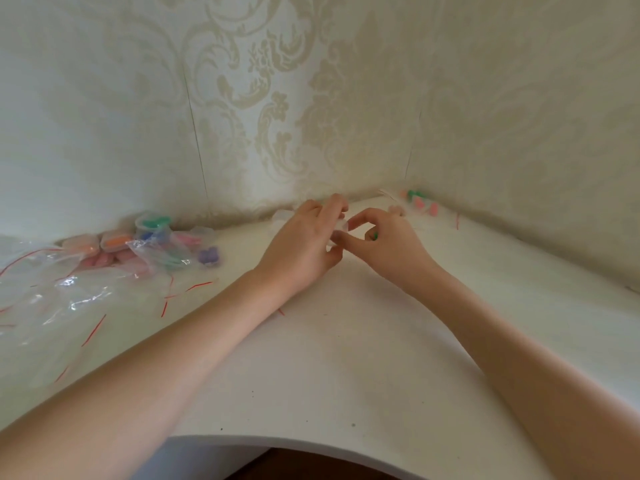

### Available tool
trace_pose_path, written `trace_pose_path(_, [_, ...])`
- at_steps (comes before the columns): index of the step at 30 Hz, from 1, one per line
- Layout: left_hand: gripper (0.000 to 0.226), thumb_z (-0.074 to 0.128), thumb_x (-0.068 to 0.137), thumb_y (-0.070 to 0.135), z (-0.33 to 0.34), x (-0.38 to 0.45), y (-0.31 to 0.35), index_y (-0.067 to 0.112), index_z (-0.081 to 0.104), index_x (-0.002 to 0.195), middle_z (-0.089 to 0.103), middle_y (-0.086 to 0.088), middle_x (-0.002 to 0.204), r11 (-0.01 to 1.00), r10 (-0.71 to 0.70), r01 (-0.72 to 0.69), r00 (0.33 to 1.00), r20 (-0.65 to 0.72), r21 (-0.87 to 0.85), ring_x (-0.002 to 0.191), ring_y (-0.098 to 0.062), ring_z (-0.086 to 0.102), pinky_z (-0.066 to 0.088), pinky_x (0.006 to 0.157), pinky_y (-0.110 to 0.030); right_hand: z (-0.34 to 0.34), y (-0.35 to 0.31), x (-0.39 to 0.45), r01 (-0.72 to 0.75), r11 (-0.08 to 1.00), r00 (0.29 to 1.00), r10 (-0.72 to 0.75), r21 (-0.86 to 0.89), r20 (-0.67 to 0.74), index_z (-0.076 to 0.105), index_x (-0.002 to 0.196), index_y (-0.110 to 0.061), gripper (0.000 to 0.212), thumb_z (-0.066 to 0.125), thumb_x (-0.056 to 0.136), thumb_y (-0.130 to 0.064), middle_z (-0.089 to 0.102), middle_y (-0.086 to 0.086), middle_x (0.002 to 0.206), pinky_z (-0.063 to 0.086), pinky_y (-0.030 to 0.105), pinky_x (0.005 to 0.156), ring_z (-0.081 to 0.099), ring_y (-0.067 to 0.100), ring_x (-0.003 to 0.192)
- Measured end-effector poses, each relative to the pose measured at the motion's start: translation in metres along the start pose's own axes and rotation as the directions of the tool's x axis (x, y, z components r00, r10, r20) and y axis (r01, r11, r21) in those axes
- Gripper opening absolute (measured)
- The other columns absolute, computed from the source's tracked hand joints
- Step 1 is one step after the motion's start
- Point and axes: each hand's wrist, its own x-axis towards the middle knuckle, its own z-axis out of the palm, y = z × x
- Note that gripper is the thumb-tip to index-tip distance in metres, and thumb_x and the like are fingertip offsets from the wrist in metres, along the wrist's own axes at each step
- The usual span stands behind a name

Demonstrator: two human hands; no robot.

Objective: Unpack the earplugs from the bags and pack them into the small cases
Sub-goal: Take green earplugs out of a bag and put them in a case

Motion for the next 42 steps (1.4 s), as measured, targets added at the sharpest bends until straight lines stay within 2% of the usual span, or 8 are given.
trace_pose_path(3, [0.047, 0.067, 0.072, 0.001, 0.002, -0.001, -0.003, 0.008, 0.047, 0.114, 0.066, -0.008, 0.104, 0.998, 0.055, -0.056, 0.998, 0.028, 0.031, 0.104, -0.025, 0.056, 0.053, 0.072, -0.043, 0.005, 0.001, -0.001, -0.033, 0.999, 0.999, 0.033, -0.034, -0.001, 0.061, 0.099, -0.022, 0.037, 0.070, 0.075, -0.048, 0.045, -0.007, 0.054, 0.026, 0.023, 0.048, 0.038, 0.006, 0.044])
trace_pose_path(8, [0.042, 0.069, 0.074, 0.002, 0.002, 0.001, -0.004, 0.006, 0.051, 0.113, 0.063, -0.005, 0.102, 0.999, 0.017, -0.016, 1.000, 0.017, -0.051, 0.091, -0.013, 0.045, 0.048, 0.073, -0.033, 0.004, 0.000, 0.001, -0.101, 0.994, 0.994, 0.098, 0.047, 0.055, 0.065, 0.099, -0.023, 0.026, 0.064, 0.081, -0.043, 0.047, -0.010, 0.057, 0.027, 0.019, 0.046, 0.038, 0.003, 0.037])
trace_pose_path(13, [0.039, 0.074, 0.078, 0.013, 0.000, 0.001, -0.004, 0.005, 0.053, 0.110, 0.065, -0.009, 0.104, 0.995, -0.028, 0.031, 0.999, 0.026, -0.095, 0.086, -0.024, 0.061, 0.049, 0.075, -0.042, -0.001, -0.001, 0.002, -0.161, 0.969, 0.985, 0.148, 0.185, 0.083, 0.070, 0.090, -0.026, 0.020, 0.060, 0.083, -0.042, 0.043, -0.019, 0.038, 0.028, 0.021, 0.050, 0.037, 0.000, 0.039])
trace_pose_path(19, [0.040, 0.078, 0.075, 0.020, 0.000, 0.001, -0.003, 0.004, 0.057, 0.105, 0.067, -0.008, 0.102, 0.994, -0.042, 0.048, 0.998, 0.054, -0.101, 0.087, -0.026, 0.063, 0.050, 0.075, -0.041, -0.004, -0.002, 0.001, -0.114, 0.980, 0.985, 0.090, 0.161, 0.150, 0.070, 0.075, -0.027, 0.028, 0.056, 0.089, -0.048, 0.035, -0.014, 0.040, 0.025, 0.022, 0.043, 0.029, 0.005, 0.036])
trace_pose_path(25, [0.043, 0.086, 0.064, 0.023, 0.000, 0.004, -0.004, 0.010, 0.057, 0.093, 0.069, -0.006, 0.089, 0.949, -0.178, 0.201, 0.977, 0.115, -0.242, 0.084, -0.023, 0.066, 0.053, 0.078, -0.045, -0.007, -0.001, 0.001, -0.151, 0.964, 0.963, 0.093, 0.219, 0.254, 0.064, 0.089, 0.002, 0.039, 0.050, 0.096, -0.034, 0.032, -0.006, 0.044, 0.021, 0.021, 0.040, 0.023, 0.012, 0.043])
trace_pose_path(29, [0.045, 0.088, 0.061, 0.021, 0.000, 0.004, -0.002, 0.011, 0.057, 0.092, 0.069, -0.007, 0.088, 0.935, -0.206, 0.238, 0.968, 0.144, -0.264, 0.084, -0.023, 0.066, 0.053, 0.079, -0.044, -0.008, -0.001, 0.000, -0.148, 0.965, 0.953, 0.081, 0.215, 0.292, 0.062, 0.092, 0.005, 0.038, 0.048, 0.097, -0.030, 0.032, -0.004, 0.047, 0.021, 0.021, 0.039, 0.023, 0.013, 0.044])
trace_pose_path(37, [0.041, 0.087, 0.062, 0.015, -0.001, 0.004, -0.001, 0.014, 0.059, 0.092, 0.069, -0.005, 0.089, 0.901, -0.212, 0.255, 0.965, 0.157, -0.351, 0.089, -0.020, 0.067, 0.054, 0.084, -0.040, -0.009, 0.002, 0.001, -0.145, 0.957, 0.946, 0.060, 0.251, 0.318, 0.057, 0.083, -0.006, 0.030, 0.044, 0.099, -0.028, 0.035, -0.009, 0.044, 0.023, 0.018, 0.037, 0.024, 0.009, 0.040])
trace_pose_path(42, [0.034, 0.083, 0.068, 0.010, -0.004, 0.003, -0.001, 0.019, 0.056, 0.087, 0.067, 0.005, 0.087, 0.890, -0.198, 0.219, 0.976, 0.095, -0.401, 0.088, -0.004, 0.064, 0.052, 0.081, -0.028, -0.013, 0.005, 0.000, -0.111, 0.962, 0.948, 0.027, 0.251, 0.318, 0.067, 0.079, -0.022, 0.032, 0.054, 0.092, -0.048, 0.028, -0.006, 0.049, 0.019, 0.023, 0.043, 0.020, 0.013, 0.047])
